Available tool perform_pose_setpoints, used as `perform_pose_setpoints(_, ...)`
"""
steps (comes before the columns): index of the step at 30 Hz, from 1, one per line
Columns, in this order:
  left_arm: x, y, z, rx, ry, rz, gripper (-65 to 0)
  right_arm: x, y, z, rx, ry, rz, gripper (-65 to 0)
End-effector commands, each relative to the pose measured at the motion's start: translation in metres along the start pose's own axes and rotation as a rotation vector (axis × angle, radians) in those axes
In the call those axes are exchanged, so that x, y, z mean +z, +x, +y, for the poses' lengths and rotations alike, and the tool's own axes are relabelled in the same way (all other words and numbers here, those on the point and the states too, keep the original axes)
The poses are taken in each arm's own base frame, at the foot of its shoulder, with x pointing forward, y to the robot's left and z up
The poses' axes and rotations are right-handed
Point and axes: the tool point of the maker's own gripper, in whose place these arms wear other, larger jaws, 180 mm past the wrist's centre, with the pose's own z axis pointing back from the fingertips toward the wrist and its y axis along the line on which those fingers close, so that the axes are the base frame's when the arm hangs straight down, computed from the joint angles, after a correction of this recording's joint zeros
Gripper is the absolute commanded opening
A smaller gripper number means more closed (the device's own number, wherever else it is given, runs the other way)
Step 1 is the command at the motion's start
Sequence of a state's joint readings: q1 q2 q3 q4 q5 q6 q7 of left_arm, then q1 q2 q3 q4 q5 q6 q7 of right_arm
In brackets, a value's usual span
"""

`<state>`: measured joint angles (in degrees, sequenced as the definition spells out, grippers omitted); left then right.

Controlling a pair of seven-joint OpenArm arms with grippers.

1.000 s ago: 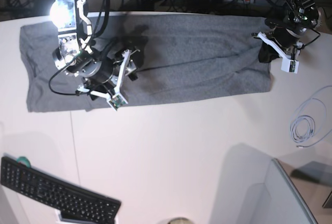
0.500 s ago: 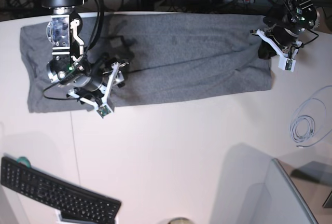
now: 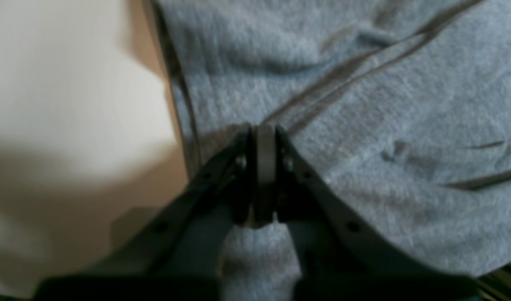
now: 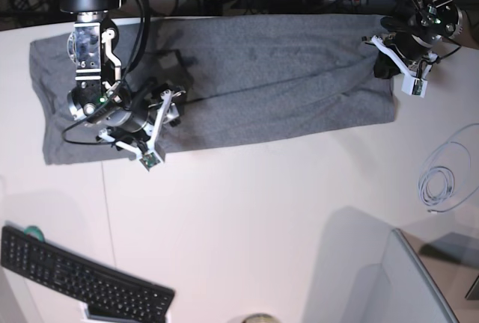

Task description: Layout the t-shirt on the table in an organized manner, then fold the t-shirt properly

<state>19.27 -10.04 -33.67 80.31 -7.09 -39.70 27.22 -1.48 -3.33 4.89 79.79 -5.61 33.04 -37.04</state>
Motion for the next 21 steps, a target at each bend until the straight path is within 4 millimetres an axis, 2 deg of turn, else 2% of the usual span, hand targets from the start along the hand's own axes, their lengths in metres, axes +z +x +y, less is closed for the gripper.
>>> perform_pose_setpoints(1,0.006,0.006,0.006,-0.016,0.010,-0.022,-57.1,0.004,0.018,-0.005,0.004,-0.011,-0.054,-27.5)
perform_pose_setpoints(6,0.010,0.001,0.009,-0.014,0.017,-0.017,-46.7,0.004,0.019,-0.005,0.004,-0.012,-0.055,-27.5)
perform_pose_setpoints(8,0.018,-0.003,0.021,0.005,0.052,-0.016,-44.6,0.005,0.020,-0.005,0.005,-0.013,-0.058,-27.5)
perform_pose_setpoints(11,0.030,0.003,0.036,0.013,0.101,-0.044,-44.1,0.008,0.023,-0.009,0.003,-0.024,-0.069,-27.5)
perform_pose_setpoints(16,0.064,0.017,0.053,-0.030,0.186,-0.089,-44.6,0.036,0.041,-0.046,-0.038,-0.132,-0.153,-27.5)
perform_pose_setpoints(18,0.067,0.023,0.047,-0.029,0.190,-0.115,-44.9,0.050,0.042,-0.068,-0.074,-0.190,-0.180,-27.5)
perform_pose_setpoints(21,0.063,0.033,0.024,0.032,0.146,-0.184,-45.6,0.068,0.030,-0.111,-0.160,-0.285,-0.187,-27.5)
